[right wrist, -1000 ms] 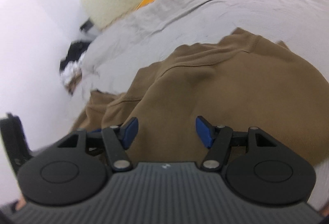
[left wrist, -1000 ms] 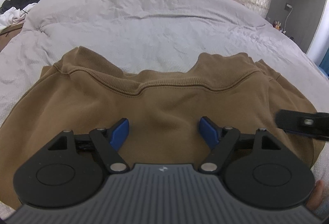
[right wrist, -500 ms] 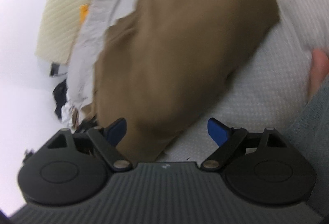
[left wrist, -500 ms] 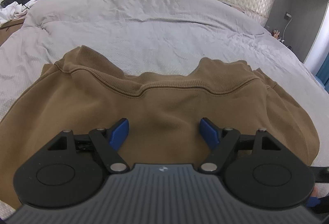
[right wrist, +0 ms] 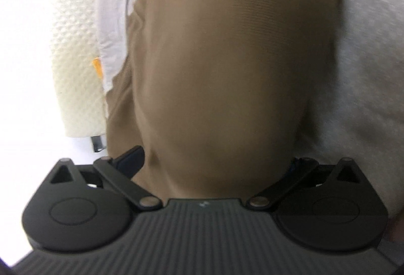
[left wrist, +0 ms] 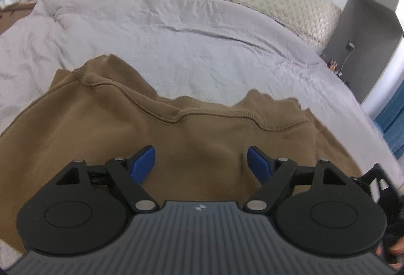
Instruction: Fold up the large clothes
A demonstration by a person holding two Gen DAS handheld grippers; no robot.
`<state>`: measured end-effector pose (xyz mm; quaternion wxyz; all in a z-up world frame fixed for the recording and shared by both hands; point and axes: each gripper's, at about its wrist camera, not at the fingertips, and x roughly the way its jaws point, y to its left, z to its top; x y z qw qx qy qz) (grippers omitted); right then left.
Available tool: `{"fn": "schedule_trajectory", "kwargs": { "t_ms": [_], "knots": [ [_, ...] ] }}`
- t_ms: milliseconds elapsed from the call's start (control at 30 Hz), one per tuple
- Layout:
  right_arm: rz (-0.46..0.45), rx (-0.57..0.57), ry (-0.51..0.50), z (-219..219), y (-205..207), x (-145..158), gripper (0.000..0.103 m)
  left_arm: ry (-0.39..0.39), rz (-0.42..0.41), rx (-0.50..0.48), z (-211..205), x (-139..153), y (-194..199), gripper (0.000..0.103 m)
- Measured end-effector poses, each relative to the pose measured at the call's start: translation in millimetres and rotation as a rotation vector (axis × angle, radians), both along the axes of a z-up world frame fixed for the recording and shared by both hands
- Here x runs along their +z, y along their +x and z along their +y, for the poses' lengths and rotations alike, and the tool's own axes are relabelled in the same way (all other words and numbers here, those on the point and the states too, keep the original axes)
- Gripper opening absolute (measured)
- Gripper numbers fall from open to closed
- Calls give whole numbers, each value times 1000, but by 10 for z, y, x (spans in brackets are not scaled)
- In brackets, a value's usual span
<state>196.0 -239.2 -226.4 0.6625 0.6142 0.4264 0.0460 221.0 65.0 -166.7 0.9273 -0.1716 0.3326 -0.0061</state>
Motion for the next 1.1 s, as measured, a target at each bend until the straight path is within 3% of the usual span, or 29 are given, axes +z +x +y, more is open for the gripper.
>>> {"fn": "schedule_trajectory", "kwargs": {
  "t_ms": [167,300,500,633,767,967,1100],
  "knots": [
    [-31,-13,38,0,-13,-19,103,-169,35,78,399,230,-239,93],
    [-29,-31,81,-32,-51,-75,103,-267,101,209,727,334,-528,94],
    [-44,-2,59,-22,-43,-73,103,-426,263,491,1185,169,-985,95],
    [-41,-12,74,-33,-37,-80,103,-512,374,589,1348,-84,-1036,96],
    [-40,-20,91,-66,-34,-91,103,-556,416,623,1377,-285,-1009,96],
    [-38,-25,90,-140,-71,-170,103,-815,394,686,1504,-648,-1041,98],
    [-33,-29,87,-122,-93,-159,103,-845,358,648,1525,-664,-974,98]
  ]
}}
